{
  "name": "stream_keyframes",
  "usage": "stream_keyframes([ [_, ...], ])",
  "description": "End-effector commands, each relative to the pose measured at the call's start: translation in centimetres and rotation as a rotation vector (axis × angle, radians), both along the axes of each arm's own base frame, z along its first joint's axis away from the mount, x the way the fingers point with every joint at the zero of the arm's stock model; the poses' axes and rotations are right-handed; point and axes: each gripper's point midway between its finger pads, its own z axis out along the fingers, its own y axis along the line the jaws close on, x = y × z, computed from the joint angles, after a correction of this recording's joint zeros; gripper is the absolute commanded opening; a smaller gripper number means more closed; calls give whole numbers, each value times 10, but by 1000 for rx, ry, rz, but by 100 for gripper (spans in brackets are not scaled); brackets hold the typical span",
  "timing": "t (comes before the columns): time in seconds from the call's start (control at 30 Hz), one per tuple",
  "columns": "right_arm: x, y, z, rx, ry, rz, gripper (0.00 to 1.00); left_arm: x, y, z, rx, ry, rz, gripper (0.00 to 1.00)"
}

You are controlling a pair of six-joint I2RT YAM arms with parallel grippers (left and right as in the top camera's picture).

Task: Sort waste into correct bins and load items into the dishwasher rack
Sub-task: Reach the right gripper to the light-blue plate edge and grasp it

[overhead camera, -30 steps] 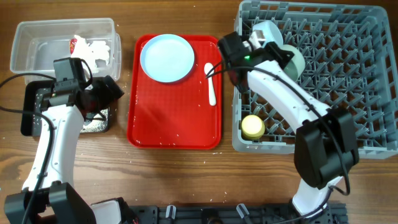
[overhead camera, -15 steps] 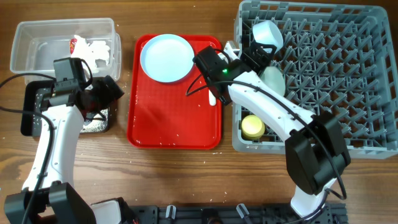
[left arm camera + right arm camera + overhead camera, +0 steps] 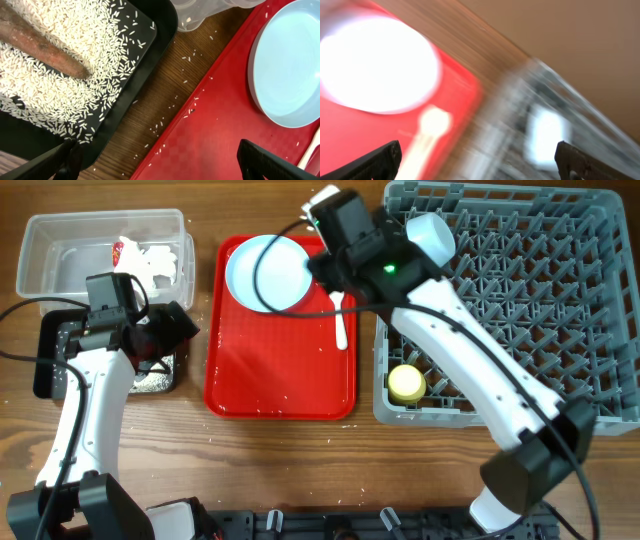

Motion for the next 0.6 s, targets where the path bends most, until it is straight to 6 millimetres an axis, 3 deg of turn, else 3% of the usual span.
stream_keyframes([
  [0.0, -30, 70, 7, 382, 164, 203, 100, 5, 1, 8, 17, -25, -8, 100],
  [0.1, -7, 65, -12, 497, 196, -30, 100, 5, 1, 8, 17, -25, -8, 100],
  [0.17, 2, 61, -36, 560, 254, -202, 100, 5, 1, 8, 17, -25, -8, 100],
  [0.27, 4, 63, -83, 543, 353, -291, 100, 5, 1, 8, 17, -25, -8, 100],
  [0.4, 24, 49, -136, 535, 356, -528, 77, 5, 1, 8, 17, -25, -8, 100],
  [0.53, 31, 51, -204, 525, 416, -639, 63, 5, 1, 8, 17, -25, -8, 100],
  [0.57, 30, 50, -212, 520, 427, -653, 61, 5, 1, 8, 17, -25, -8, 100],
])
